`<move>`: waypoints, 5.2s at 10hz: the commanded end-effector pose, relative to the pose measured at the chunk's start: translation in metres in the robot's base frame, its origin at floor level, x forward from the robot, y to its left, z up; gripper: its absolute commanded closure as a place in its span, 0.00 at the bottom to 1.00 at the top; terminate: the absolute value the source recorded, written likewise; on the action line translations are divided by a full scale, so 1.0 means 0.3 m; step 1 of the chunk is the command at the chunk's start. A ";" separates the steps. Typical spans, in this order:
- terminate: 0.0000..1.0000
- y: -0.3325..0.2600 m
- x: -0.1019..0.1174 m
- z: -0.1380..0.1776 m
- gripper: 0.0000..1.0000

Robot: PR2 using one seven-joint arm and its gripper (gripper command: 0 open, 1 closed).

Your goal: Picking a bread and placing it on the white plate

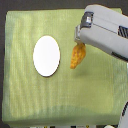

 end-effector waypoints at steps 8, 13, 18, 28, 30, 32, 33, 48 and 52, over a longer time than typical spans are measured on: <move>0.00 0.444 0.063 0.008 1.00; 0.00 0.727 0.027 -0.107 1.00; 0.00 0.829 0.060 -0.168 1.00; 0.00 0.858 0.045 -0.218 0.00; 0.00 0.842 0.055 -0.217 0.00; 0.00 0.828 0.064 -0.207 0.00; 0.00 0.813 0.071 -0.197 0.00; 0.00 0.196 0.151 0.179 0.00; 0.00 -0.144 0.129 0.204 0.00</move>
